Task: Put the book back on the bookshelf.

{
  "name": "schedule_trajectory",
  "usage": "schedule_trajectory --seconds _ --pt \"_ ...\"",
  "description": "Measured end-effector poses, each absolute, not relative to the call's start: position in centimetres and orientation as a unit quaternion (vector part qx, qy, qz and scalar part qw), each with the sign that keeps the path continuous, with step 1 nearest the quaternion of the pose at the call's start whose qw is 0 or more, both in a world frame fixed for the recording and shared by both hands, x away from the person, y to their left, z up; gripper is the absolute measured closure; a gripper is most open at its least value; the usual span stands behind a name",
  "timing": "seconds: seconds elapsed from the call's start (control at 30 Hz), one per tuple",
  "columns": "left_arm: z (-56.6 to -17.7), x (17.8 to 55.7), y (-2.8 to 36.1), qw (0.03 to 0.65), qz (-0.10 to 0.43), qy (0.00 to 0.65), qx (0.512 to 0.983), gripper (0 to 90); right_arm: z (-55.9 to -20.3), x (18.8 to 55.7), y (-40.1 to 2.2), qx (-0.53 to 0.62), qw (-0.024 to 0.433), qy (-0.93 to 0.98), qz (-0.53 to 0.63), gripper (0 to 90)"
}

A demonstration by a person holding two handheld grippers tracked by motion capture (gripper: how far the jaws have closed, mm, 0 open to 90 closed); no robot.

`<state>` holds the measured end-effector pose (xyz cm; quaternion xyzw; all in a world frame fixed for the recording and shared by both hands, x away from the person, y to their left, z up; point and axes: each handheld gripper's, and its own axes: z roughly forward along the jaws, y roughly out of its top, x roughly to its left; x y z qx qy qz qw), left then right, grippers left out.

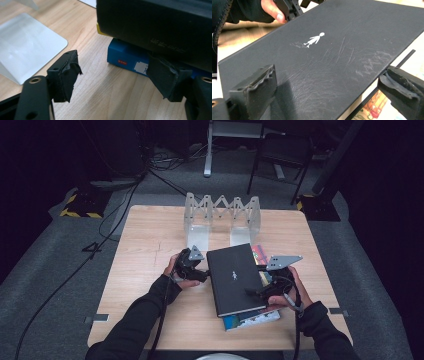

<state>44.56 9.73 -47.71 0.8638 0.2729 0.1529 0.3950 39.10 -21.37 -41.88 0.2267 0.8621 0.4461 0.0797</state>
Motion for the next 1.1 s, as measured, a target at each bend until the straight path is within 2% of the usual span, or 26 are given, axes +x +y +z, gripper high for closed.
schedule_trajectory --seconds 0.03,0.07,0.13,0.27,0.37,0.47,0.53,0.63,0.83,0.87,1.1 --pt "-47.5 44.3 9.7 0.398 0.156 0.265 0.865 35.0 -41.8 39.1 -21.3 0.225 0.081 0.861 0.448 3.5" --pt "-47.4 44.3 9.7 0.399 0.158 0.263 0.864 39.7 -41.7 39.0 -21.3 0.224 0.083 0.86 0.452 4.3" --pt "-47.2 44.4 9.9 0.41 0.147 0.261 0.862 43.0 -41.5 39.0 -21.5 0.222 0.092 0.855 0.459 7.2" --pt "-47.1 44.6 10.2 0.439 0.121 0.258 0.852 60.0 -41.0 39.2 -21.9 0.213 0.106 0.84 0.487 15.4" --pt "-46.6 45.0 10.1 0.449 0.123 0.246 0.85 64.7 -40.5 39.4 -22.1 0.2 0.111 0.833 0.504 21.7" --pt "-46.1 45.3 10.0 0.456 0.122 0.248 0.846 68.6 -39.7 39.5 -22.2 0.185 0.113 0.824 0.523 30.6" --pt "-44.9 45.6 9.8 0.475 0.121 0.259 0.832 70.5 -38.9 39.5 -22.4 0.173 0.117 0.816 0.538 39.8" --pt "-43.2 45.5 8.7 0.476 0.151 0.258 0.827 75.2 -37.7 39.3 -22.4 0.146 0.121 0.811 0.554 49.2" --pt "-41.3 46.3 8.2 0.499 0.147 0.264 0.812 79.1 -35.7 38.4 -21.9 0.11 0.171 0.823 0.531 53.8" --pt "-41.0 46.5 8.1 0.5 0.146 0.264 0.812 82.1 -35.4 38.3 -22.0 0.103 0.185 0.822 0.529 55.3" --pt "-39.7 46.8 7.1 0.489 0.189 0.257 0.812 82.1 -35.3 38.1 -22.4 0.096 0.234 0.807 0.534 59.8"
